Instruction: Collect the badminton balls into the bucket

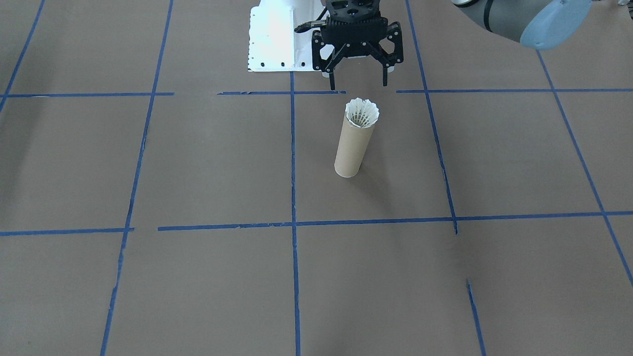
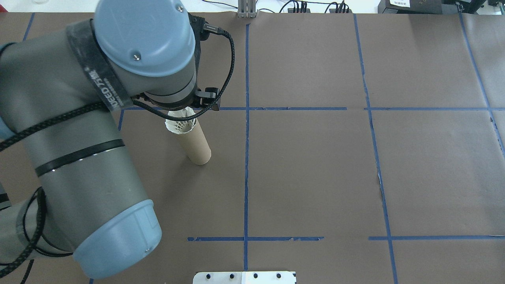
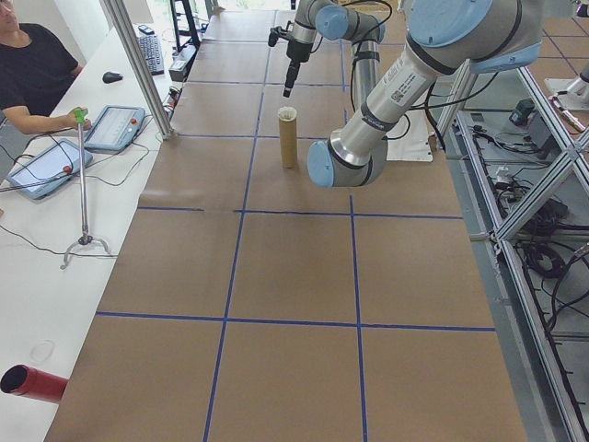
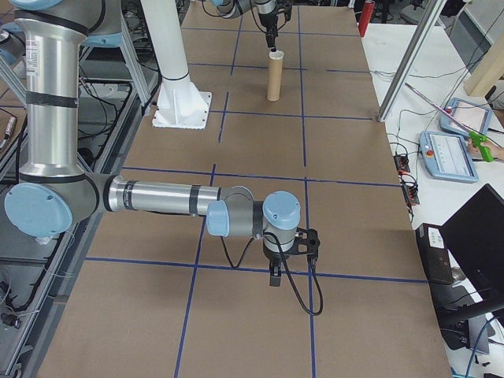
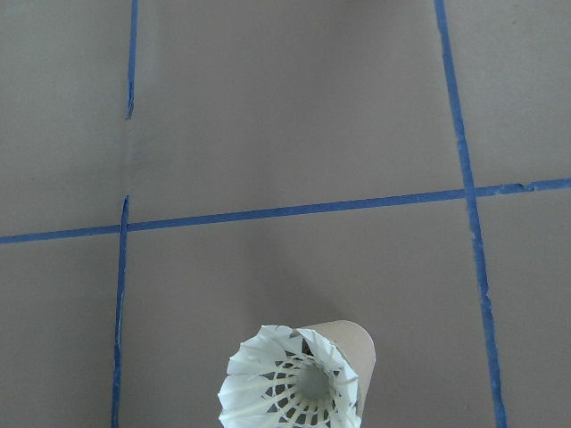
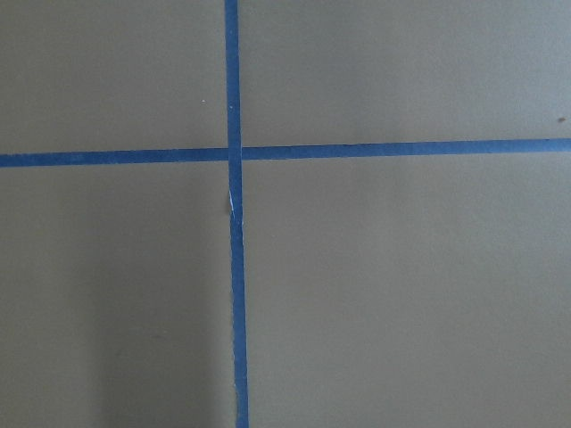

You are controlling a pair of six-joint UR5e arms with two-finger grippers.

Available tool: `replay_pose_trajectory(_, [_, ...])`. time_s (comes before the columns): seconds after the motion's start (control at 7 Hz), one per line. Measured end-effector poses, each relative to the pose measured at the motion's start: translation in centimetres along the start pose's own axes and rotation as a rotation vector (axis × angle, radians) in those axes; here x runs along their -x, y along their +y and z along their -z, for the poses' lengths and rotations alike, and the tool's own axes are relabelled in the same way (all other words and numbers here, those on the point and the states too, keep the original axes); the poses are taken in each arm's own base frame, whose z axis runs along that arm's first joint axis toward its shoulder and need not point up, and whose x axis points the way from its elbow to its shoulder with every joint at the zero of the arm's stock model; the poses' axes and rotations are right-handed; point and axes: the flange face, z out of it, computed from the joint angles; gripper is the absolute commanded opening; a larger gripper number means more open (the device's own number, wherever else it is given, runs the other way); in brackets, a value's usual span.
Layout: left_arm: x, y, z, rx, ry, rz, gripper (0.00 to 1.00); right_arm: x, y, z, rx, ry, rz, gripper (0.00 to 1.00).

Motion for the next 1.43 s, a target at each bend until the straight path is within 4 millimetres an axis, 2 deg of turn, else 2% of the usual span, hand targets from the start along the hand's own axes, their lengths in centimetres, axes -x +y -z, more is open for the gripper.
replay_pose_trajectory(0.14, [2.3, -1.5, 0.1, 0.000, 0.025, -0.034, 1.00, 0.0, 0.0, 0.0, 0.000, 0.000, 0.000, 1.00])
replay_pose_trajectory(0.29, [6.1, -3.5, -0.8, 0.013, 0.055, -0.082, 1.00, 0.0, 0.0, 0.0, 0.000, 0.000, 0.000, 1.00])
replay_pose_trajectory(0.43, [11.3, -5.7, -2.7, 0.028, 0.089, -0.135, 1.00, 0.0, 0.0, 0.0, 0.000, 0.000, 0.000, 1.00])
replay_pose_trajectory(0.71, [23.9, -10.7, -7.8, 0.096, 0.155, -0.198, 1.00, 0.0, 0.0, 0.0, 0.000, 0.000, 0.000, 1.00])
replay_pose_trajectory(0.86, [30.1, -11.9, -10.0, 0.141, 0.177, -0.210, 1.00, 0.0, 0.0, 0.0, 0.000, 0.001, 0.000, 1.00])
replay_pose_trajectory(1.0, [35.9, -11.9, -11.9, 0.171, 0.174, -0.212, 1.00, 0.0, 0.0, 0.0, 0.000, 0.000, 0.000, 1.00])
replay_pose_trajectory(1.14, [42.6, -10.9, -13.8, 0.196, 0.155, -0.204, 1.00, 0.0, 0.0, 0.0, 0.000, 0.000, 0.000, 1.00])
replay_pose_trajectory(1.29, [49.6, -9.2, -15.9, 0.231, 0.132, -0.189, 1.00, 0.0, 0.0, 0.0, 0.000, 0.000, 0.000, 1.00])
replay_pose_trajectory(1.43, [56.3, -6.7, -17.8, 0.275, 0.113, -0.151, 1.00, 0.0, 0.0, 0.0, 0.000, 0.000, 0.000, 1.00])
